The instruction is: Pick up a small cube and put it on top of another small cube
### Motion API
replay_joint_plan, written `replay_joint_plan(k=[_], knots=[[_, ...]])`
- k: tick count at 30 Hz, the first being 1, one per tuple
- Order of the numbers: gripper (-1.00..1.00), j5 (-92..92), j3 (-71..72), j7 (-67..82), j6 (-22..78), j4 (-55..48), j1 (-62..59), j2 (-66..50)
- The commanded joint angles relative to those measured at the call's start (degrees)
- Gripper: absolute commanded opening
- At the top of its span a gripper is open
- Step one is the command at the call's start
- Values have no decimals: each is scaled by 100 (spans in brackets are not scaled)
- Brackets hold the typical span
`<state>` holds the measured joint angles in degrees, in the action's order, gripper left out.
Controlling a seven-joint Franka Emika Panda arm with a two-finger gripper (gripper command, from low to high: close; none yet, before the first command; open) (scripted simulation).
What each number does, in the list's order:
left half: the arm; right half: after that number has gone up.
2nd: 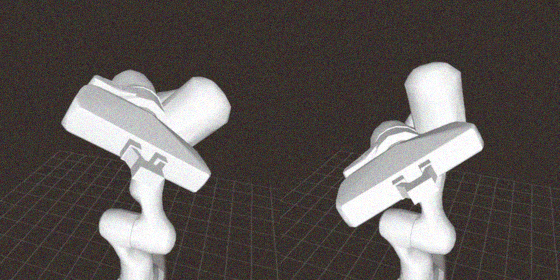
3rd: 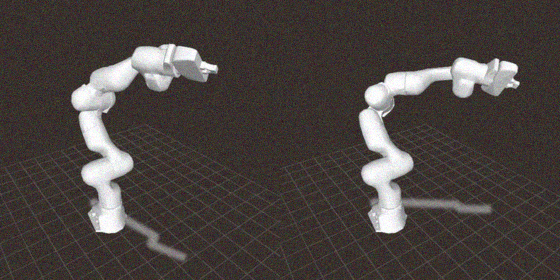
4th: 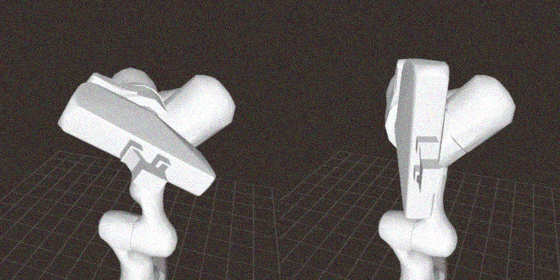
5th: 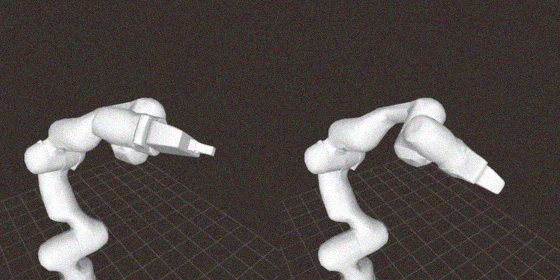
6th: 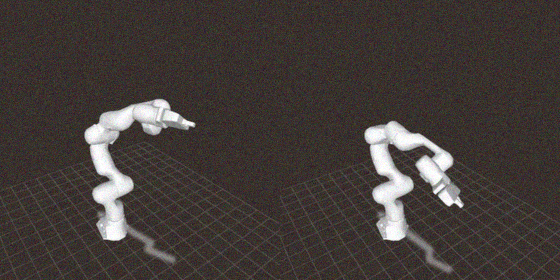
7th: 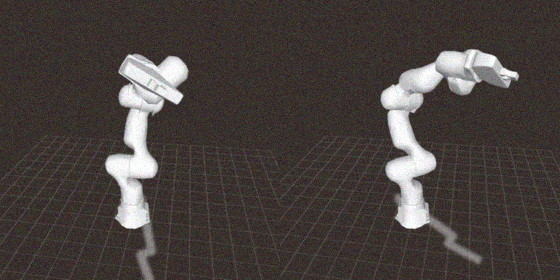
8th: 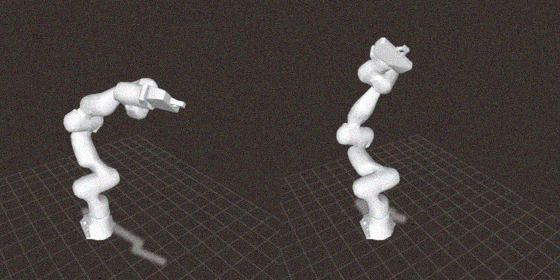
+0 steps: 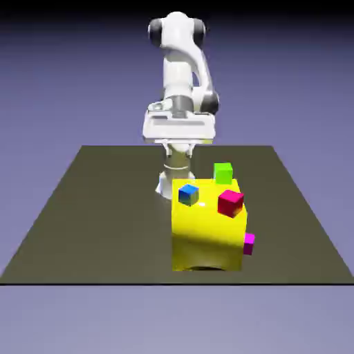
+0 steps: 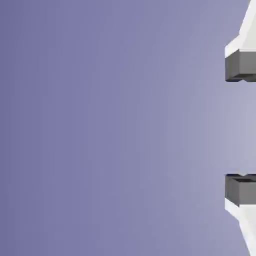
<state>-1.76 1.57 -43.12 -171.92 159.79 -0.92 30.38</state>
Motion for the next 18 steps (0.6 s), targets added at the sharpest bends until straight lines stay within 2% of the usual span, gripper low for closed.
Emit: replay_joint_plan(k=[1,18], knots=[[0,-235,130,156,225,-208,-14,-182],[0,-4005,2251,2690,4105,-3694,55,-3445]])
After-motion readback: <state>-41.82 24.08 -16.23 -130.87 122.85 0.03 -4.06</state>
